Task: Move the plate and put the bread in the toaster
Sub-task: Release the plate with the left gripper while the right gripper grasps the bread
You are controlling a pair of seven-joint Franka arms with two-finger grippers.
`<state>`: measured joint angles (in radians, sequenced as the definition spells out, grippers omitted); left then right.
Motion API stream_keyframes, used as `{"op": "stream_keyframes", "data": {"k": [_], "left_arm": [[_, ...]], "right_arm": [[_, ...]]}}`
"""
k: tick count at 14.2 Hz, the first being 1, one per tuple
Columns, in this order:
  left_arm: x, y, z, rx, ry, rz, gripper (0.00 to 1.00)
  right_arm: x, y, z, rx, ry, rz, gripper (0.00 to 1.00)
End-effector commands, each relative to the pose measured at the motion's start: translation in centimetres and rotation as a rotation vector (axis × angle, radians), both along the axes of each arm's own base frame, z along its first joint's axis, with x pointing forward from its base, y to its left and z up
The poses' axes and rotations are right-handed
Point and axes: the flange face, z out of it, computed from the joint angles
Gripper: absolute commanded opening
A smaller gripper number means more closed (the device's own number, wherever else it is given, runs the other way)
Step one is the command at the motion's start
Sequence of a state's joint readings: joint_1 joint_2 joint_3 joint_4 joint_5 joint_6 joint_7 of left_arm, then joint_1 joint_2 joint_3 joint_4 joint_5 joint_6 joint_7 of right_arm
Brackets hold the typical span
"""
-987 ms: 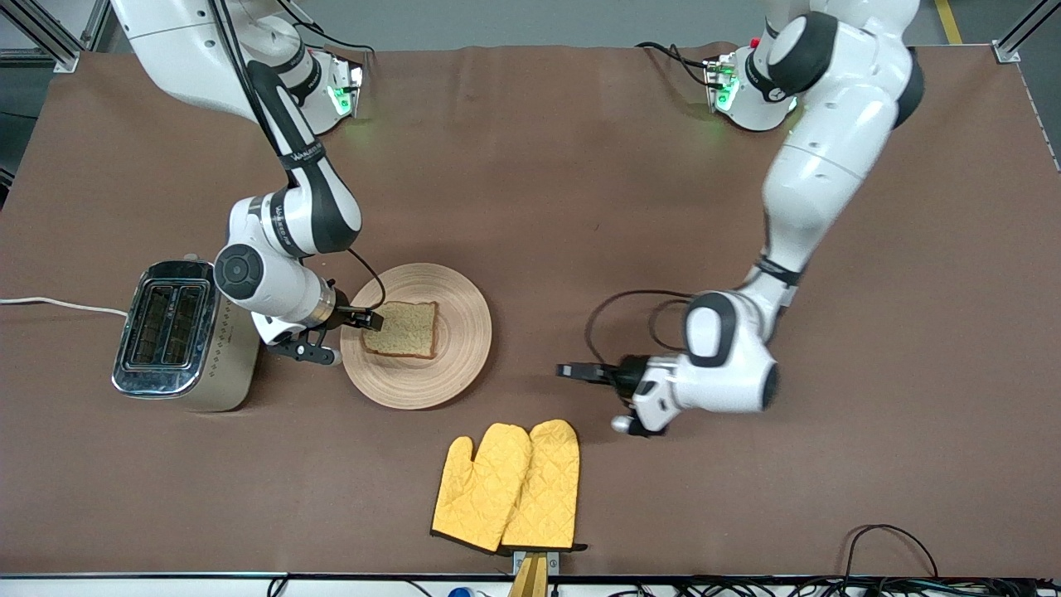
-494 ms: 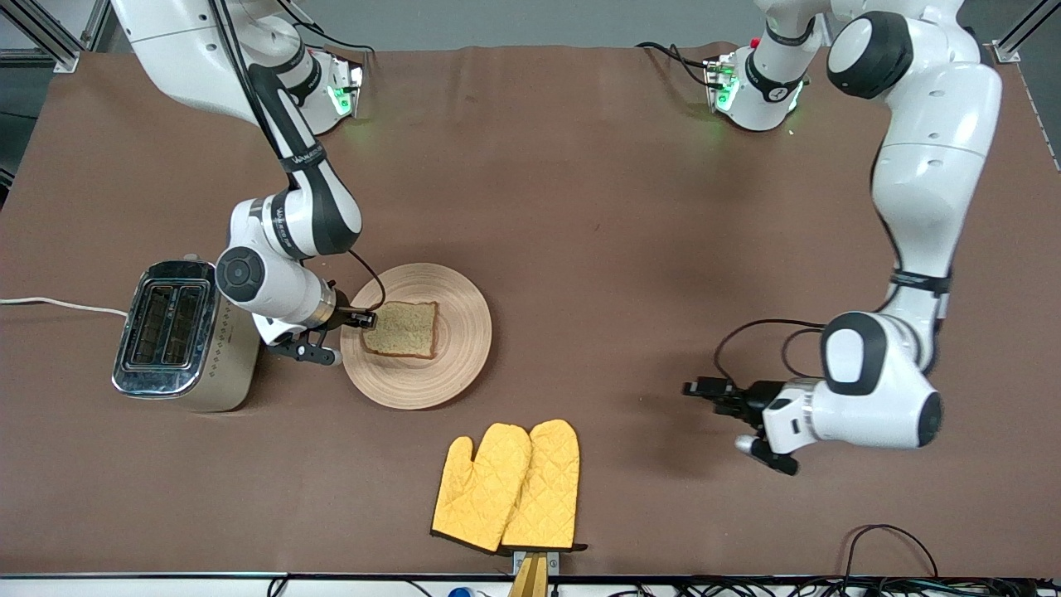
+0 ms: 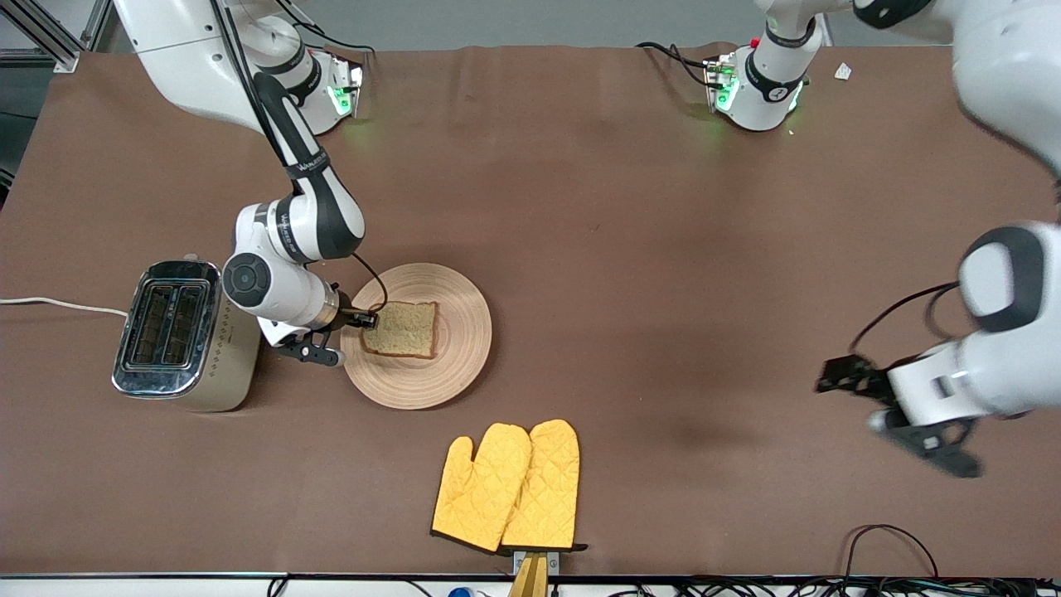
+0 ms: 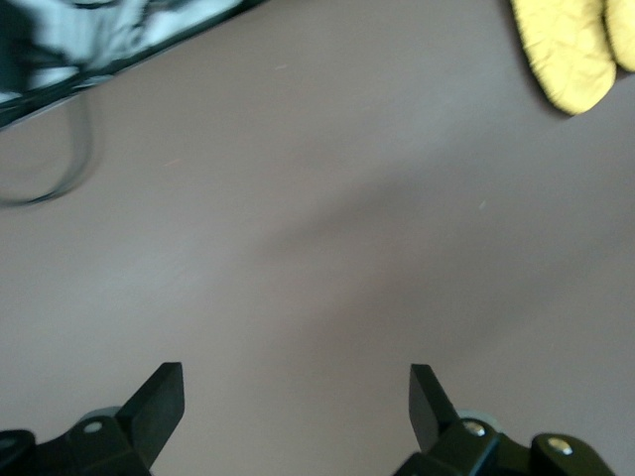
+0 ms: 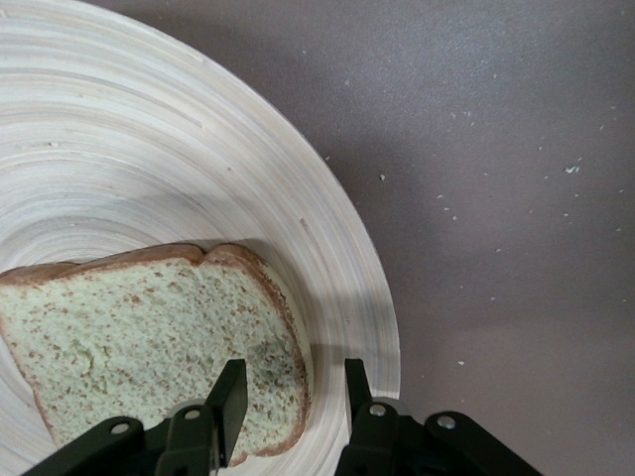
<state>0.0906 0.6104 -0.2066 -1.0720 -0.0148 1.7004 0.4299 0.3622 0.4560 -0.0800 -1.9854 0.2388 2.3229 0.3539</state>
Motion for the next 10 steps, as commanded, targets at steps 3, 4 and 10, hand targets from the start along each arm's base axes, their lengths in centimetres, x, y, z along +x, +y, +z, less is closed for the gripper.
{"op": "stream_keyframes", "data": {"k": [3,4,10], "left_arm": [[-5.5,-0.6,9.7,0.149,-0.008,-0.019,1.00],[-6.3,-0.7,11.4,0.148,-0.023,0.028,1.00],[-12.9,-2.7,18.3,0.135,-0.070,0.440,1.00]], "right_arm": [[-0.2,0.9,-1.0,0.005,0.000,-0.026,0.48],[-0.3,1.0,-1.4,0.002,0.004,-0.025,0.48],[-0.3,1.3,-1.8,0.001,-0.001,-0.020,0.28]]}}
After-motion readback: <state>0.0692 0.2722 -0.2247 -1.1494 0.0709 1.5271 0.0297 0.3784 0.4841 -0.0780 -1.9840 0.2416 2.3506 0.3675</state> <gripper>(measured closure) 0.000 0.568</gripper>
